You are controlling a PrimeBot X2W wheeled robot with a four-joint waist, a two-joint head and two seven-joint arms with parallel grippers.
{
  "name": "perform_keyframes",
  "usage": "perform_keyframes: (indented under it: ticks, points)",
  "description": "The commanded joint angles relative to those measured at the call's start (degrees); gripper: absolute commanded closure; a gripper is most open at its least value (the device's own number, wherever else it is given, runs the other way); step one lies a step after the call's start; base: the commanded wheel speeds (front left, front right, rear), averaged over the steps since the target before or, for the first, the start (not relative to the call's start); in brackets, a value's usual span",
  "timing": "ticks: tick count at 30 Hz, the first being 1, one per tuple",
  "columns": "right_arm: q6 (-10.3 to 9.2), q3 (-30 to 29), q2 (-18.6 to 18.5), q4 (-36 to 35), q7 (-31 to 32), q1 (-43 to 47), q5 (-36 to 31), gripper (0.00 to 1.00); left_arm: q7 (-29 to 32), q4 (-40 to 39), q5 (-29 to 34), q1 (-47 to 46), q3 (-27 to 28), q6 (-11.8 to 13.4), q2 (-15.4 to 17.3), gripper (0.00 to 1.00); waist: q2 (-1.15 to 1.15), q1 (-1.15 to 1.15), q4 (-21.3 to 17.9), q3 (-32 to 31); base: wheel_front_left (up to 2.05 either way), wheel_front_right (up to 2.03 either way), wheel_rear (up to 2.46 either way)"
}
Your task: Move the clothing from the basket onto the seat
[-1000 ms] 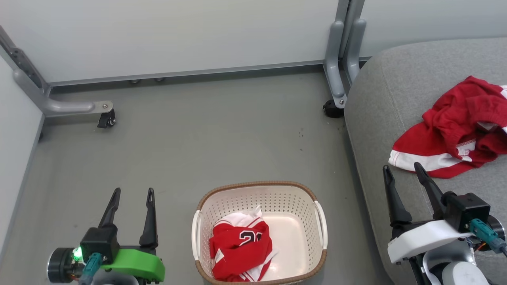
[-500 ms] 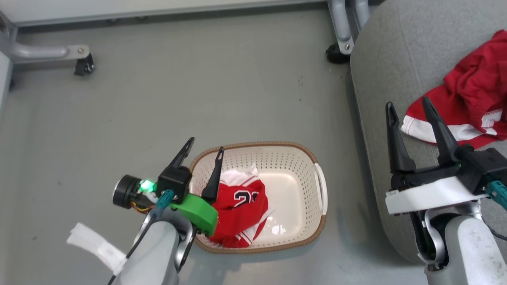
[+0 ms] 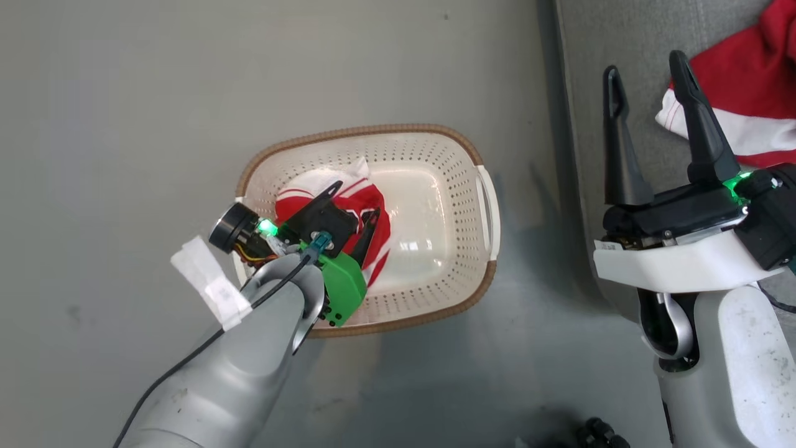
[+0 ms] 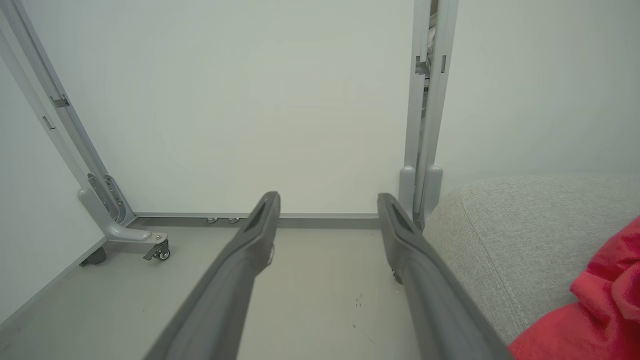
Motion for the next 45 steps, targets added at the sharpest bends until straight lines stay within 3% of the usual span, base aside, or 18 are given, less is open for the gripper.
perform_keyframes:
  ticks: [1,7,16,24,35,36,38,45]
  points:
    - [-0.02,0.6,0.0,-0.5,-0.8,-1.6,0.5,0.00,0.9,1.8,-0.5,-2.4,-1.1,0.2,0.4,0.00,0.00,-0.01,-5.5,10.3,0.00,0.00,0.00]
    - [-0.02,3.0,0.0,-1.3,-2.8,-4.0,1.8,0.00,4.6,10.5,1.4,-8.8,-5.6,2.3,0.4,0.00,0.00,-0.01,-8.7,16.8,0.00,0.00,0.00]
    - [-0.02,6.4,0.0,-0.4,-5.1,-6.2,5.1,0.00,6.9,19.2,1.4,-15.8,-5.4,4.7,2.6,0.00,0.00,-0.01,-13.0,23.9,0.00,0.00,0.00]
    - [-0.02,8.2,0.0,1.4,-6.0,-7.0,7.2,0.00,9.3,20.9,0.5,-18.2,-5.2,4.7,5.4,0.00,0.00,-0.01,-14.8,26.9,0.00,0.00,0.00]
    - [-0.02,8.3,0.0,0.8,-6.0,-5.6,7.4,0.00,16.7,21.7,-1.2,-17.9,-5.6,3.0,6.1,0.00,0.00,-0.01,-15.1,27.4,0.00,0.00,0.00]
    - [-0.02,8.2,0.0,0.7,-6.0,-5.4,7.3,0.00,17.9,21.8,-1.6,-17.7,-5.4,2.7,6.1,0.05,0.00,-0.01,-15.1,27.4,0.00,0.00,0.00]
    - [-0.02,8.1,0.0,0.6,-6.0,-5.2,7.2,0.00,19.2,21.9,-1.5,-17.6,-5.6,2.5,6.2,1.00,0.00,-0.01,-15.1,27.4,0.00,0.00,0.00]
    - [-0.02,7.9,0.0,0.3,-6.0,-5.9,6.8,0.00,19.8,22.0,-0.6,-18.3,-7.1,3.1,7.3,1.00,0.00,-0.01,-15.0,27.5,0.00,0.00,0.00]
